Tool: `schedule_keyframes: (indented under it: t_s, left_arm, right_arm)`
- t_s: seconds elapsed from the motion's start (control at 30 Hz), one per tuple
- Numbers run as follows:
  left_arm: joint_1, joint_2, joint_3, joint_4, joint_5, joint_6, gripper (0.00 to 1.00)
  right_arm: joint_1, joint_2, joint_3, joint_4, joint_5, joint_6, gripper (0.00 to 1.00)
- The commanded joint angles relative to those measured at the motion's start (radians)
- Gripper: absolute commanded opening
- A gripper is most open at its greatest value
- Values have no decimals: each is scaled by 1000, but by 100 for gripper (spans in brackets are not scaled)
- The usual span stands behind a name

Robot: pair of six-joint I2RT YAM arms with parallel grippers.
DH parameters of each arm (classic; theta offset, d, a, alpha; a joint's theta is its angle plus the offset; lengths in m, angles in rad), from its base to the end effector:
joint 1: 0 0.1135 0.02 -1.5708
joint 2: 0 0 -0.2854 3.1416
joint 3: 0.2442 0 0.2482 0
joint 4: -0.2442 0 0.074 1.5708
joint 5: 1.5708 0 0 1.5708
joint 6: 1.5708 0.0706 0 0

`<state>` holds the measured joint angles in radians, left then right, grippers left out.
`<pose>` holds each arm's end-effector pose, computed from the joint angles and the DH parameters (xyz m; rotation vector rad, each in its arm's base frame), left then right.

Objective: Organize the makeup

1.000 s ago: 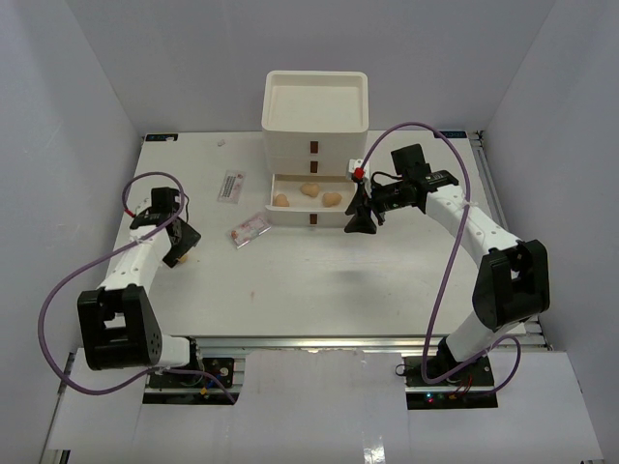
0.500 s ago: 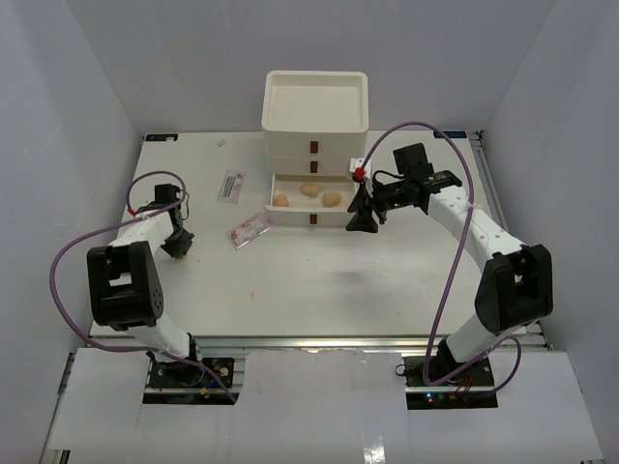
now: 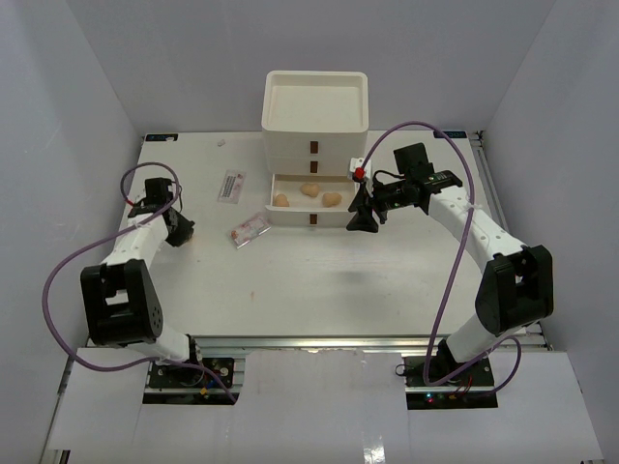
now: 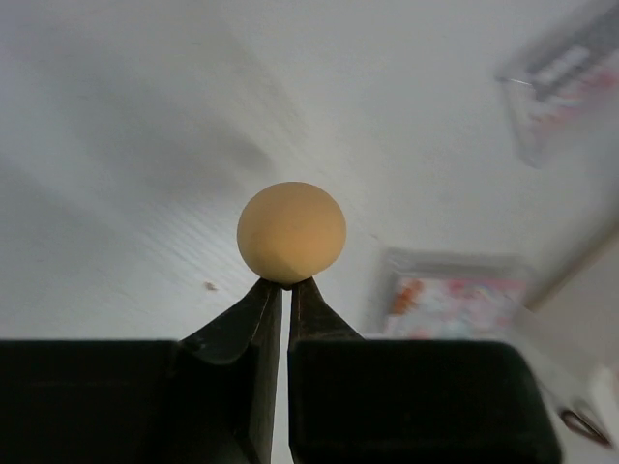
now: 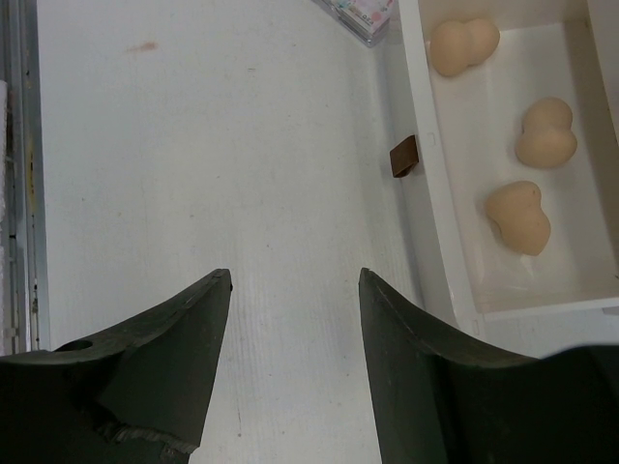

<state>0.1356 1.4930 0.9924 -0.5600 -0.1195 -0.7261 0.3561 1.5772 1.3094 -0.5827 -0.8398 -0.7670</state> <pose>0.3043 0.0500 0.2093 -1.1311 2.3629 -0.0489 0.3096 0.1712 0.3020 -1.4636 1.6417 0.7814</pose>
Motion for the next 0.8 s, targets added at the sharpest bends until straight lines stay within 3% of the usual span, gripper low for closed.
schedule_keyframes:
  t_s: [0.0, 0.13, 0.27, 0.4, 0.6, 0.67, 0.77]
  left_arm:
    - [-30, -128, -8, 220, 361, -32, 0]
    - [-122, -104, 10, 383, 547, -104, 0]
    - [-280, 24, 105, 473, 671, -142, 0]
    - [-398, 148, 211, 502, 663, -163, 0]
    - [-436, 278, 317, 476, 619, -163, 1]
    - [-438, 301, 333, 455, 608, -159, 7]
    - [-438, 320, 352, 425, 596, -145, 25]
  right_arm:
    - [-5, -28, 42, -9, -10, -2, 62]
    - [-6, -24, 49, -9, -1, -2, 62]
    - [-15, -24, 57, -10, 13, 0, 62]
    - [-28, -29, 57, -11, 31, -2, 62]
    - [-48, -41, 46, -14, 58, -14, 62]
    - [-50, -43, 44, -16, 67, -21, 62]
    - [-51, -38, 46, -19, 75, -32, 63]
